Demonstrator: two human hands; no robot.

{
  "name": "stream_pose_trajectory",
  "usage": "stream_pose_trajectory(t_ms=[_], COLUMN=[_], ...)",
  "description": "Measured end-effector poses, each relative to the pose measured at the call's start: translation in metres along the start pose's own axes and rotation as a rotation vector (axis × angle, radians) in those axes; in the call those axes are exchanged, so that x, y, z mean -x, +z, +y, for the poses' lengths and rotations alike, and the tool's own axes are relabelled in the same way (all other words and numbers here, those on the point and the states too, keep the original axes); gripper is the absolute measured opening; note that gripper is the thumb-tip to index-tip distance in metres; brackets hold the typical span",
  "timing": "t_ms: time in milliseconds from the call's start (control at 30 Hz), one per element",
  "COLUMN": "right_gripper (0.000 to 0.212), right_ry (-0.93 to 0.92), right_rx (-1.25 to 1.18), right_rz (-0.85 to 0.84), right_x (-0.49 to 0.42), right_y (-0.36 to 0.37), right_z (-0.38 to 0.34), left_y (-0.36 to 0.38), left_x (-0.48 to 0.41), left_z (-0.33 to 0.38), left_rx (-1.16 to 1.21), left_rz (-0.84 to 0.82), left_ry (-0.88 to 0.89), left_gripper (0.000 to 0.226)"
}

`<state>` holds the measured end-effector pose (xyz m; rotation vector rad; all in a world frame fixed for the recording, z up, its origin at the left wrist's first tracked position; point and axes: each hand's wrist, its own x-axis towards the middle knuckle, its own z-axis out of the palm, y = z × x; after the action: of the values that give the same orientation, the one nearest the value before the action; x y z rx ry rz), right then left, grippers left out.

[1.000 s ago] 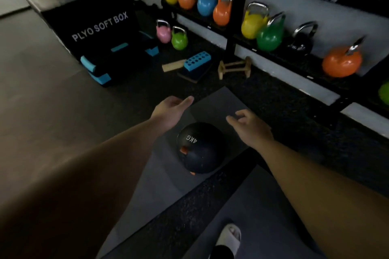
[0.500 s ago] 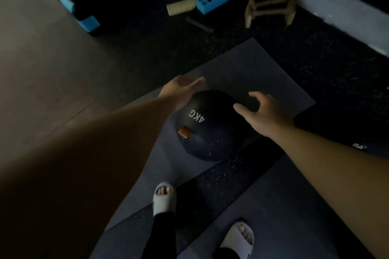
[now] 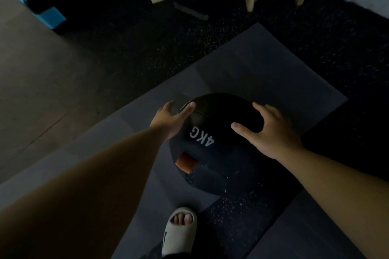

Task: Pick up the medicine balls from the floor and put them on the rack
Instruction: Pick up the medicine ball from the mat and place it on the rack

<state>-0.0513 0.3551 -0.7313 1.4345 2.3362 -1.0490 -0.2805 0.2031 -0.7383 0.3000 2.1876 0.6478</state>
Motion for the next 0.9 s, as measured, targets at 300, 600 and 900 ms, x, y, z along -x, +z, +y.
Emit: stream_pose_trajectory(t_ms=[300, 600, 900], right_gripper=[0.13, 0.136, 0.138], right_ry=[0.008, -0.052, -0.051], right_rx=[-0.094, -0.149, -0.197], right_rz=[0.0, -0.123, -0.114], right_x=[-0.076, -0.097, -0.094], right_y=[0.033, 0.03, 0.035], right_z=[0.022, 0.016, 0.012], left_y=[0.016, 0.03, 0.028], left_x=[-0.092, -0.127, -0.133], left_z=[-0.028, -0.022, -0.032], left_rx=[0.115, 0.378, 0.456], left_rz=[-0.1, -0.295, -0.347], left_ry=[-0.084, -0.256, -0.382], left_gripper=[0.084, 0.097, 0.097])
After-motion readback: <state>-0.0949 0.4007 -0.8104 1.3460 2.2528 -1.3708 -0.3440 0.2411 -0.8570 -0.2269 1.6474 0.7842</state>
